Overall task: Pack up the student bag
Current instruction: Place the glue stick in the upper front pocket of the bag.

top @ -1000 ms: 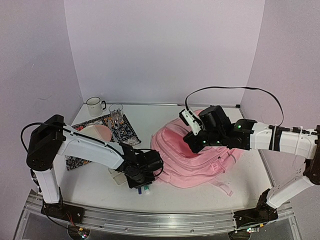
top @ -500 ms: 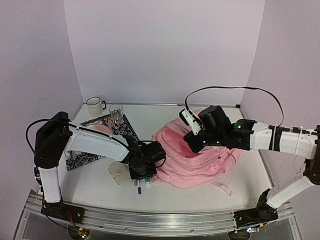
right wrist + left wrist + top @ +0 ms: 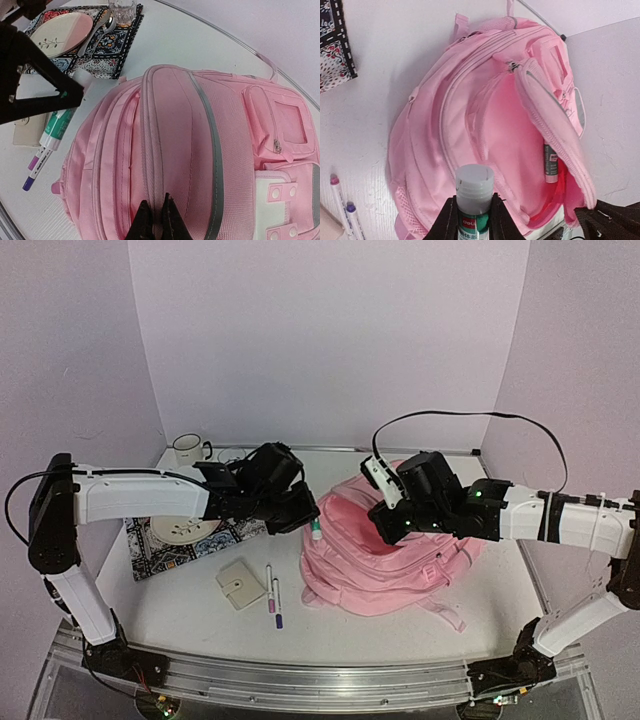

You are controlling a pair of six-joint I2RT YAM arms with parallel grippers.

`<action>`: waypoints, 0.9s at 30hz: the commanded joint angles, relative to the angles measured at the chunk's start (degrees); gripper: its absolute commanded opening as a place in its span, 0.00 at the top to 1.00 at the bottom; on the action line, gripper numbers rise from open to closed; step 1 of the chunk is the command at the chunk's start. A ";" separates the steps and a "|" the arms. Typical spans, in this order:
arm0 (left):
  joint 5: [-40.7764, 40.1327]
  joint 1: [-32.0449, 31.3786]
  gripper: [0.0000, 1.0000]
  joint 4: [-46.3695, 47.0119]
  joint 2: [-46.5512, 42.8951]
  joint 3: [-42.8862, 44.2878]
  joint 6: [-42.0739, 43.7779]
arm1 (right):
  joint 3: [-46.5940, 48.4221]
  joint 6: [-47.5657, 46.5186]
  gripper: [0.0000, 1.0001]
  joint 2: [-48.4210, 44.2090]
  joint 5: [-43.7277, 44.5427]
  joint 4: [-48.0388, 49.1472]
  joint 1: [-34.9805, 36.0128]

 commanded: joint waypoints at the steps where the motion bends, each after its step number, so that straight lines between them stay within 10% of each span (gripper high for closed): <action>1: 6.88 0.74 0.95 8.31 2.40 2.63 3.16 | 2.77 1.74 1.00 -1.53 1.55 6.07 0.74; 18: 15.55 2.63 0.92 23.82 13.29 8.46 -5.99 | 4.12 3.21 1.00 -0.47 1.19 6.59 0.77; 27: 15.38 2.71 0.63 24.14 15.19 9.57 -6.98 | 4.23 3.79 1.00 0.04 0.71 7.21 0.76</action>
